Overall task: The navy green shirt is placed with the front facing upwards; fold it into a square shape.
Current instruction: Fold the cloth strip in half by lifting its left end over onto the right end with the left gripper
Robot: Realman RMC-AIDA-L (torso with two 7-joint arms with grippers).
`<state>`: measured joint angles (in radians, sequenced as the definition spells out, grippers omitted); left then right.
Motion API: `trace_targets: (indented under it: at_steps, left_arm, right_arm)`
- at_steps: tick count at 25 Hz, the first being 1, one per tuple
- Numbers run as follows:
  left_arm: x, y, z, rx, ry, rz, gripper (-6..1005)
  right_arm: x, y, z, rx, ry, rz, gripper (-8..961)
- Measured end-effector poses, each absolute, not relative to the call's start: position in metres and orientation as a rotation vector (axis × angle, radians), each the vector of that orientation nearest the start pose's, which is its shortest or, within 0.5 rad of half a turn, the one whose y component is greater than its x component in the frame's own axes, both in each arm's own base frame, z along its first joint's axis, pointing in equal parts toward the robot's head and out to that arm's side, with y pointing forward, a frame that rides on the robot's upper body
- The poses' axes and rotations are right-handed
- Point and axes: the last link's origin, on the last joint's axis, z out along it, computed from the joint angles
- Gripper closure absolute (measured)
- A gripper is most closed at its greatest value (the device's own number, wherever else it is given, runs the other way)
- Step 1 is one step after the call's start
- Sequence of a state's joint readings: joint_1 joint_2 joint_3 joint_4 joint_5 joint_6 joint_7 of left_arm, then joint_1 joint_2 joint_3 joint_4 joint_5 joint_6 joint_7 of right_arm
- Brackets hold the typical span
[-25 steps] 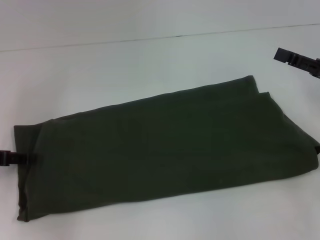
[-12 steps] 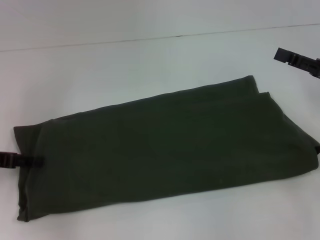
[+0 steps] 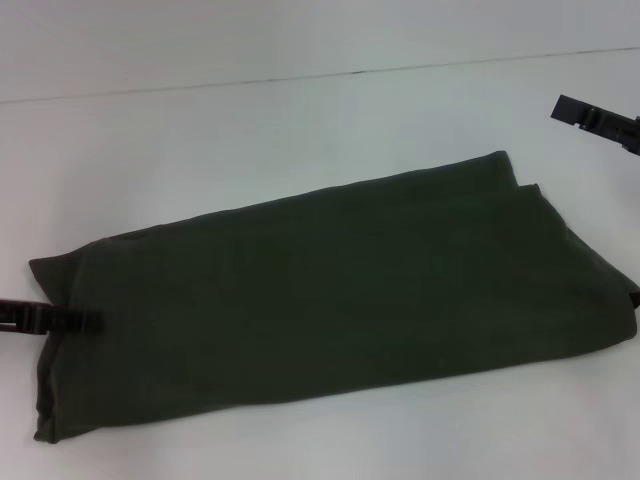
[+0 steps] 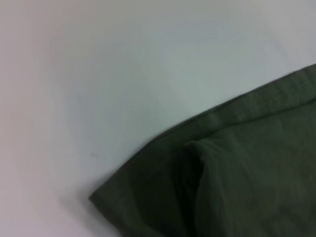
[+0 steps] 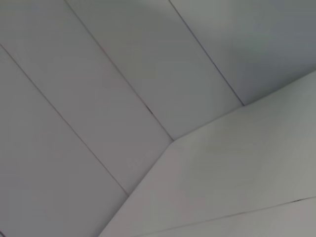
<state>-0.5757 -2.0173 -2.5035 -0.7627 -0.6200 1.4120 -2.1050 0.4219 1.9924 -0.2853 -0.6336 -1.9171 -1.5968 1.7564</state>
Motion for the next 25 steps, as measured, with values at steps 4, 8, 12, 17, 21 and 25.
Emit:
trace_targets:
  at_steps: [4, 8, 12, 17, 21, 25]
  left_arm:
    - [-0.3259, 0.3451, 0.0342, -2.379, -1.452, -0.046, 355]
    - [-0.3263, 0.3451, 0.0342, -2.378, -1.451, -0.042, 356]
    - [-0.3264, 0.3449, 0.0338, -2.381, -1.448, -0.035, 357]
    - [-0.3262, 0.3446, 0.0328, -2.384, -1.449, -0.032, 394]
    - [-0.3255, 0.3449, 0.0324, -2.388, -1.445, -0.025, 423]
    - [-0.3256, 0.3455, 0.0322, -2.386, -1.441, -0.023, 453]
  right_arm:
    - [0.3282, 0.3155, 0.0946, -2.090, 1.211, 1.082, 46]
    - [0.3282, 0.3156, 0.0947, -2.089, 1.210, 1.082, 46]
    - [0.3279, 0.3159, 0.0947, -2.089, 1.209, 1.083, 47]
    - [0.3277, 0.3160, 0.0947, -2.090, 1.209, 1.084, 47]
    - [0.3277, 0.3161, 0.0947, -2.090, 1.209, 1.084, 47]
    - [0.3278, 0.3161, 0.0947, -2.089, 1.209, 1.083, 47]
